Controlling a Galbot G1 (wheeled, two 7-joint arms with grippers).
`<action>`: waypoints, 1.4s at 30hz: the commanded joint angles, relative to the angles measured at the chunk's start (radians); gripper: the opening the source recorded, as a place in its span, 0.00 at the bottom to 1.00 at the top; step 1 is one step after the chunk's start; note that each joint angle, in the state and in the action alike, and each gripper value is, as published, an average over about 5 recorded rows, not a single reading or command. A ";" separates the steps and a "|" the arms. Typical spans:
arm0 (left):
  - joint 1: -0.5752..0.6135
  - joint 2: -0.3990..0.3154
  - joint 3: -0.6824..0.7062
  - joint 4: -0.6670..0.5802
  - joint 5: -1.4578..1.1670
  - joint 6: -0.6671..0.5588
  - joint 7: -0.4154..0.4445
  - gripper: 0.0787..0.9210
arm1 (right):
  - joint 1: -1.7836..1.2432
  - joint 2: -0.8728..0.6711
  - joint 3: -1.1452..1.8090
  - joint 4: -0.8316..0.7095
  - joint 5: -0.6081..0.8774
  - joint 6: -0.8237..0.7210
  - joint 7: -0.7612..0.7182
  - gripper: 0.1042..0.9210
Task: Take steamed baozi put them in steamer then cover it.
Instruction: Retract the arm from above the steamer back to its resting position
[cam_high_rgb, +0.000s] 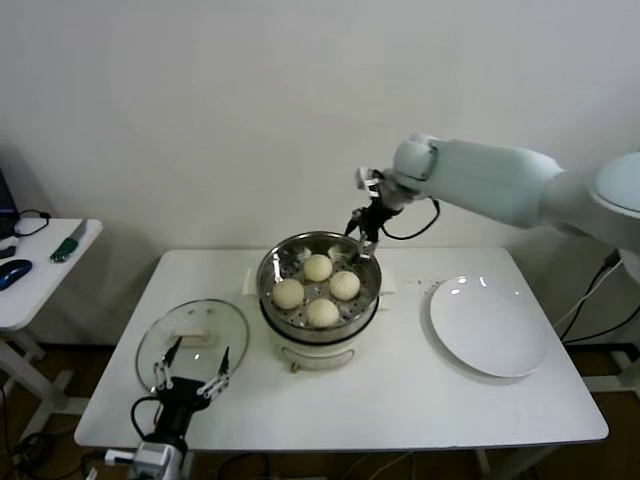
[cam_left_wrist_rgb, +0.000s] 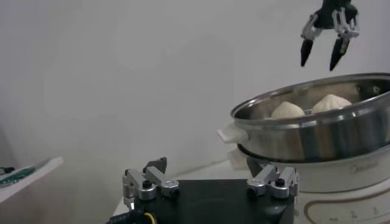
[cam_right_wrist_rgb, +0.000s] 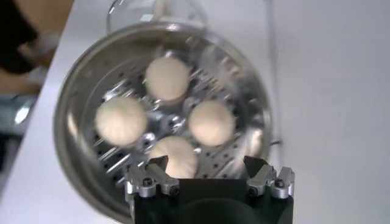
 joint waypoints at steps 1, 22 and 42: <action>-0.018 -0.002 0.006 0.017 0.079 0.006 -0.011 0.88 | -0.171 -0.407 0.312 0.249 0.066 0.218 0.383 0.88; -0.049 -0.025 -0.006 0.016 0.357 0.075 -0.040 0.88 | -1.456 -0.522 1.728 0.569 -0.136 0.319 0.849 0.88; -0.049 -0.009 -0.026 0.033 0.935 0.099 -0.032 0.88 | -2.072 -0.185 2.328 0.736 -0.345 0.239 0.786 0.88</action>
